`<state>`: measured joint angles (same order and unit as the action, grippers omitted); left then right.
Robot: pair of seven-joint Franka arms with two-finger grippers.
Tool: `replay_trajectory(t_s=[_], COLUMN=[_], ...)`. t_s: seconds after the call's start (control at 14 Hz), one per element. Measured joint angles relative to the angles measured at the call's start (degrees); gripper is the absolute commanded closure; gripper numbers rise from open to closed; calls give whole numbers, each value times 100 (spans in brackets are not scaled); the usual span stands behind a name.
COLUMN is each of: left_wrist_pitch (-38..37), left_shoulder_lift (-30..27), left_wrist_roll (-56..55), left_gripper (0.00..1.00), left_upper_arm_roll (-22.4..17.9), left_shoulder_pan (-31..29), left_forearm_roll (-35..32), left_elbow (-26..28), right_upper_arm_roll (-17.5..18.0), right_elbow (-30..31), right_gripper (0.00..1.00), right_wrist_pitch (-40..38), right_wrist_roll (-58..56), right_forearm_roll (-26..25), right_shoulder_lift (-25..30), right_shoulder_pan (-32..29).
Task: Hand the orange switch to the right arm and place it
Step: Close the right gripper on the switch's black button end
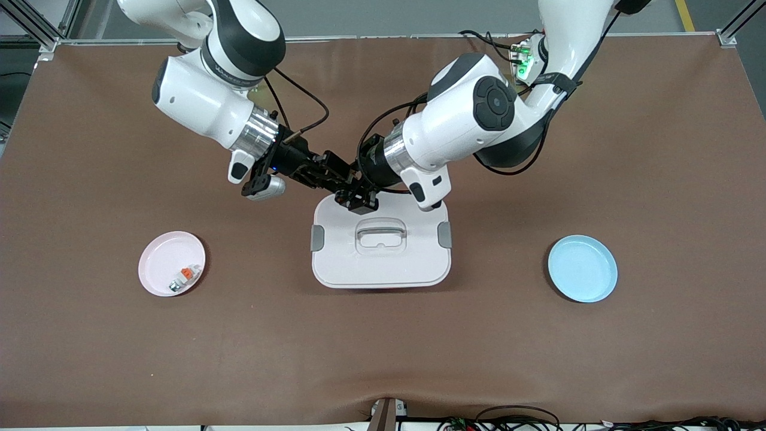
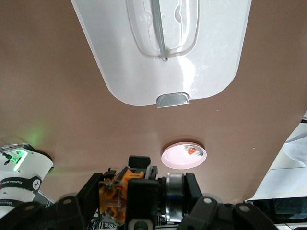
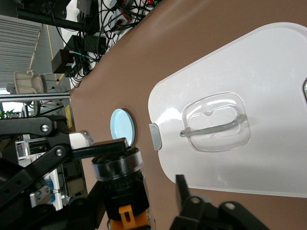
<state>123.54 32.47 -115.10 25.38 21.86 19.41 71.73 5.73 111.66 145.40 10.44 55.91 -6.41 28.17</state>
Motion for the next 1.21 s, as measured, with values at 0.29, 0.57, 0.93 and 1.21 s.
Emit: replay_trajectory(t_s=[0.29, 0.57, 0.93, 1.21], left_wrist_pitch=[0, -20, -46, -60], left_shoulder_lift=[1, 2, 2, -1], left_wrist_roll=[0, 0, -101, -229], left_gripper=[100, 100, 45, 0], left_upper_arm_roll=[0, 0, -1, -2], left_shoulder_pan=[1, 1, -2, -3], left_forearm_roll=[0, 1, 11, 12], left_elbow=[9, 9, 9, -1], right_upper_arm_roll=[3, 4, 3, -7], right_elbow=[-52, -58, -58, -51], right_gripper=[100, 100, 100, 100], right_wrist_pitch=[2, -4, -28, -54], right_wrist_roll=[4, 4, 19, 125], right_forearm_roll=[24, 30, 30, 34], right_shoulder_lift=[8, 8, 7, 0], right_shoulder_pan=[13, 17, 17, 17])
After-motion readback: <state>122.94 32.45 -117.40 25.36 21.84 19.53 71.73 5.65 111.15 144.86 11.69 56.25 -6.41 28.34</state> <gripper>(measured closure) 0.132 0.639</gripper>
